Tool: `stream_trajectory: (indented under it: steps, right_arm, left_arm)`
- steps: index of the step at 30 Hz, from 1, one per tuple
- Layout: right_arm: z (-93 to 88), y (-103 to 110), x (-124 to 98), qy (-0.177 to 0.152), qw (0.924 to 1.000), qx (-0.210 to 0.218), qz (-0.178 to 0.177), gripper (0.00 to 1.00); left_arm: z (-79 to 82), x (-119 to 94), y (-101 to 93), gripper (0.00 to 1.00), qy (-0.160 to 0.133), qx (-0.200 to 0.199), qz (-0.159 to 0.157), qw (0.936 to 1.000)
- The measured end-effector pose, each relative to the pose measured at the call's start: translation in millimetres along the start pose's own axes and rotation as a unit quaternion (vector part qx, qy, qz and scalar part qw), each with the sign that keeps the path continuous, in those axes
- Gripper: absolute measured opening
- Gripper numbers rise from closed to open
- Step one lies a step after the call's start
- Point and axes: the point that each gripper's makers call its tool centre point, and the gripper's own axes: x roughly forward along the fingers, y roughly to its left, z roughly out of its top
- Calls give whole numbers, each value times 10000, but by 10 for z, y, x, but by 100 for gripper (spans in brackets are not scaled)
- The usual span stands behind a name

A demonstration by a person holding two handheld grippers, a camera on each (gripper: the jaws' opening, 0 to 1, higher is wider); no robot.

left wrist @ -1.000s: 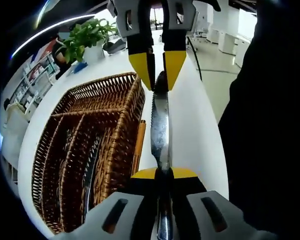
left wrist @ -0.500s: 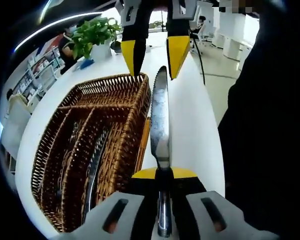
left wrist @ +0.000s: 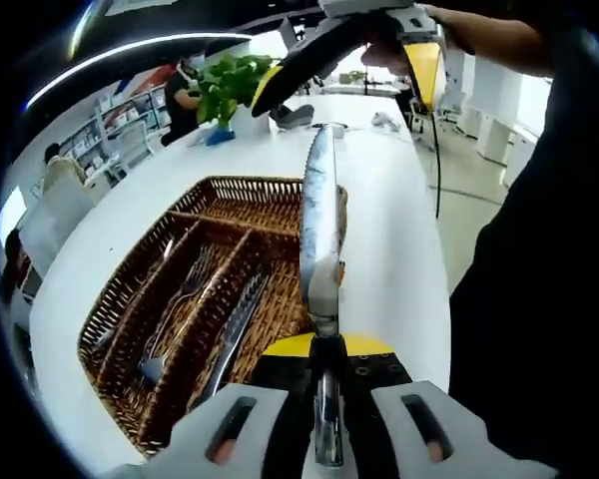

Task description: Arrange the knives, forks, and spoons in their matching storage slots by inserting each utensil handle-first until every utensil is classified and aligned in the correct compartment

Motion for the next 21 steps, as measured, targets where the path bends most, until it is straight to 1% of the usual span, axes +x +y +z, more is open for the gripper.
stream_trajectory:
  steps: [2, 5, 8, 9, 11, 14, 17, 18, 19, 20, 21]
  right_arm:
    - [-2, 21, 16, -41, 10000, -79, -16, 81]
    - [-42, 56, 62, -3, 10000, 55, 3, 82]
    - [-71, 110, 141, -33, 9999, 94, 30, 78]
    - [-91, 133, 201, -40, 9998, 213, 47, 76]
    - [-117, 162, 268, -53, 9996, 268, 86, 72]
    - [-194, 211, 394, -50, 9990, 403, 164, 70]
    - [-241, 275, 470, -64, 9987, 461, 221, 66]
    - [-235, 286, 481, -116, 9985, 475, 227, 64]
    - [-199, 313, 491, -214, 9978, 558, 269, 63]
    - [-169, 333, 497, -292, 9972, 614, 309, 62]
    - [-119, 358, 506, -420, 9962, 674, 356, 62]
  left_arm:
    - [48, -37, 33, 6, -143, -129, 75, 9998]
    - [115, -93, 65, 6, -332, -315, 116, 9989]
    - [204, -141, 60, 6, -517, -442, 105, 9976]
    - [235, -152, 53, 6, -579, -478, 96, 9971]
    - [304, -166, 36, 6, -759, -625, 52, 9951]
    - [414, -207, 7, 6, -903, -687, 2, 9935]
    - [578, -273, -3, 6, -1183, -829, -68, 9895]
    - [637, -300, -1, 6, -1299, -895, -83, 9875]
    - [719, -345, 4, 6, -1447, -987, -111, 9845]
    - [767, -375, 6, 6, -1517, -1007, -128, 9832]
    - [845, -419, 12, 6, -1650, -1049, -134, 9806]
